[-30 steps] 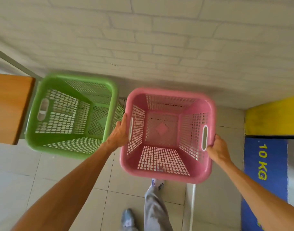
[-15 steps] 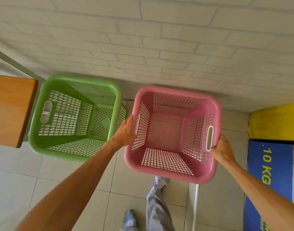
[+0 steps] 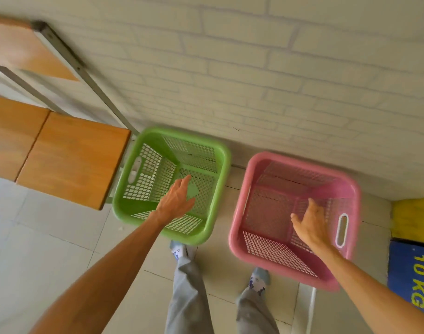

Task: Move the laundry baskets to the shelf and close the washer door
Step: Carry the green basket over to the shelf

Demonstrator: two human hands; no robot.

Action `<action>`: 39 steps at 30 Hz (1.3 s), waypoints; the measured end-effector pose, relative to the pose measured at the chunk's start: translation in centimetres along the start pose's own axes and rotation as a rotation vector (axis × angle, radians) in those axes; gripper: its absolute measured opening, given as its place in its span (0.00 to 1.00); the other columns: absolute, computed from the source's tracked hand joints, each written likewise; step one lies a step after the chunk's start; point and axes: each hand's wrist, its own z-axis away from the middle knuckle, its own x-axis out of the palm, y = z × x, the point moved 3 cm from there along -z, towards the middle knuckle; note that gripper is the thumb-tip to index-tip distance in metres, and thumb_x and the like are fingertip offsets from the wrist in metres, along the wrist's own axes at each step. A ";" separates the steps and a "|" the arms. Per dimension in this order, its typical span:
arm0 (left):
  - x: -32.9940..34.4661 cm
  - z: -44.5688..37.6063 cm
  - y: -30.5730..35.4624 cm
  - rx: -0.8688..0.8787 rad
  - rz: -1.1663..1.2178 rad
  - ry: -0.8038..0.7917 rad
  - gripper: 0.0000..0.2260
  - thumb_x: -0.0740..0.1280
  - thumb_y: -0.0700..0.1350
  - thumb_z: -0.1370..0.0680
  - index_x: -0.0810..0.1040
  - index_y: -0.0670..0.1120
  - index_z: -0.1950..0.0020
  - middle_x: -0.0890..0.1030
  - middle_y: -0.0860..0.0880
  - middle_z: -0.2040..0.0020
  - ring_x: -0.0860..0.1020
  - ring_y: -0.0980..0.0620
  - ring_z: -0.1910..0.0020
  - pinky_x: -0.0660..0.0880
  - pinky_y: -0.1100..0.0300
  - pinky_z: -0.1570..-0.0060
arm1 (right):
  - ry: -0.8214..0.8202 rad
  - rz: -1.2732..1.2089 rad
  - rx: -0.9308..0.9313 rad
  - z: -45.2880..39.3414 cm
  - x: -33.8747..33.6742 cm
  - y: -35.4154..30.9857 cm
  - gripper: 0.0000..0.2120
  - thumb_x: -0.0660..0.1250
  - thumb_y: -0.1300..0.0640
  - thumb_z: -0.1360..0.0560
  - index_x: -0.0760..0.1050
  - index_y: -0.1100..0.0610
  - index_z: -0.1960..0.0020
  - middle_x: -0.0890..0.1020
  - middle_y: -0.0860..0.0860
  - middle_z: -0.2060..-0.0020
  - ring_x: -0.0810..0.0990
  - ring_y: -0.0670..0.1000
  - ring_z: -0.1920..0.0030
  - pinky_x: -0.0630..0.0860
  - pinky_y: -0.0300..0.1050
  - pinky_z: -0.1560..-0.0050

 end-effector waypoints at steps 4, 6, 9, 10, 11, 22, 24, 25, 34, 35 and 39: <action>-3.2 -1.2 -7.4 -0.100 0.000 0.065 0.35 0.69 0.47 0.24 0.55 0.45 0.22 0.69 0.39 0.32 0.72 0.40 0.34 0.75 0.43 0.37 | -0.041 -0.070 -0.091 1.1 3.5 -8.3 0.35 0.67 0.51 0.24 0.56 0.61 0.23 0.68 0.63 0.29 0.72 0.61 0.31 0.72 0.57 0.33; -4.2 -2.0 -11.6 -0.183 0.030 0.118 0.35 0.70 0.46 0.24 0.56 0.45 0.22 0.68 0.37 0.30 0.71 0.38 0.33 0.74 0.39 0.36 | -0.081 -0.079 -0.132 1.3 6.2 -12.0 0.34 0.66 0.50 0.23 0.57 0.61 0.24 0.71 0.62 0.31 0.74 0.59 0.34 0.74 0.55 0.35; -5.4 -3.5 -17.0 -0.189 -0.006 0.176 0.36 0.70 0.42 0.26 0.55 0.45 0.23 0.67 0.36 0.30 0.72 0.36 0.35 0.75 0.38 0.40 | -0.158 -0.054 -0.211 1.3 10.5 -16.9 0.35 0.65 0.49 0.22 0.54 0.62 0.22 0.67 0.63 0.28 0.72 0.60 0.31 0.72 0.55 0.32; -5.8 -4.4 -18.9 -0.185 -0.021 0.190 0.35 0.70 0.41 0.26 0.56 0.44 0.23 0.67 0.36 0.31 0.73 0.36 0.37 0.76 0.39 0.42 | -0.179 -0.062 -0.201 1.3 12.1 -18.3 0.37 0.65 0.49 0.22 0.52 0.63 0.22 0.66 0.63 0.27 0.71 0.60 0.30 0.70 0.56 0.31; -6.2 -5.3 -20.8 -0.185 -0.036 0.195 0.35 0.69 0.40 0.27 0.57 0.44 0.24 0.68 0.36 0.32 0.73 0.36 0.39 0.77 0.39 0.44 | -0.181 -0.070 -0.174 1.0 13.6 -19.3 0.37 0.65 0.49 0.22 0.52 0.64 0.22 0.67 0.64 0.28 0.73 0.61 0.32 0.72 0.56 0.32; -5.9 -12.7 -26.7 -0.036 -0.027 0.143 0.33 0.64 0.40 0.22 0.49 0.51 0.22 0.73 0.42 0.48 0.78 0.45 0.64 0.81 0.47 0.70 | -0.098 -0.067 0.187 -1.0 20.5 -21.5 0.30 0.62 0.64 0.21 0.50 0.65 0.26 0.76 0.54 0.65 0.76 0.51 0.74 0.70 0.41 0.79; -5.5 -12.7 -26.9 -0.058 -0.002 0.164 0.34 0.62 0.34 0.22 0.49 0.53 0.22 0.73 0.40 0.49 0.77 0.46 0.66 0.80 0.48 0.73 | -0.124 -0.033 0.167 -1.2 20.5 -21.3 0.32 0.63 0.62 0.21 0.48 0.63 0.25 0.78 0.56 0.62 0.78 0.53 0.73 0.75 0.45 0.77; -5.7 -12.5 -26.9 -0.058 0.004 0.171 0.34 0.61 0.33 0.22 0.50 0.53 0.22 0.72 0.40 0.50 0.76 0.46 0.67 0.80 0.48 0.74 | -0.118 -0.017 0.159 -1.2 20.3 -21.3 0.32 0.63 0.61 0.21 0.49 0.62 0.24 0.78 0.55 0.62 0.78 0.53 0.73 0.76 0.45 0.76; -14.2 1.9 -23.9 0.039 0.084 0.181 0.34 0.65 0.36 0.22 0.52 0.48 0.20 0.71 0.41 0.50 0.74 0.47 0.61 0.79 0.52 0.65 | -0.012 -0.021 0.083 10.4 10.2 -23.5 0.35 0.64 0.60 0.22 0.47 0.52 0.23 0.80 0.54 0.58 0.80 0.54 0.76 0.77 0.49 0.81; -15.8 4.5 -23.3 0.038 0.088 0.205 0.33 0.65 0.37 0.22 0.53 0.49 0.20 0.71 0.40 0.49 0.75 0.46 0.61 0.80 0.52 0.64 | 0.002 -0.009 0.047 12.2 8.4 -24.1 0.36 0.65 0.58 0.23 0.47 0.52 0.23 0.81 0.57 0.59 0.80 0.56 0.75 0.76 0.50 0.79; -21.0 15.8 -21.4 -0.041 0.146 0.384 0.30 0.63 0.37 0.22 0.57 0.49 0.21 0.71 0.40 0.51 0.73 0.44 0.60 0.80 0.48 0.63 | 0.098 0.002 -0.078 20.6 2.0 -26.8 0.40 0.67 0.54 0.25 0.46 0.52 0.22 0.83 0.65 0.54 0.83 0.65 0.60 0.71 0.45 0.68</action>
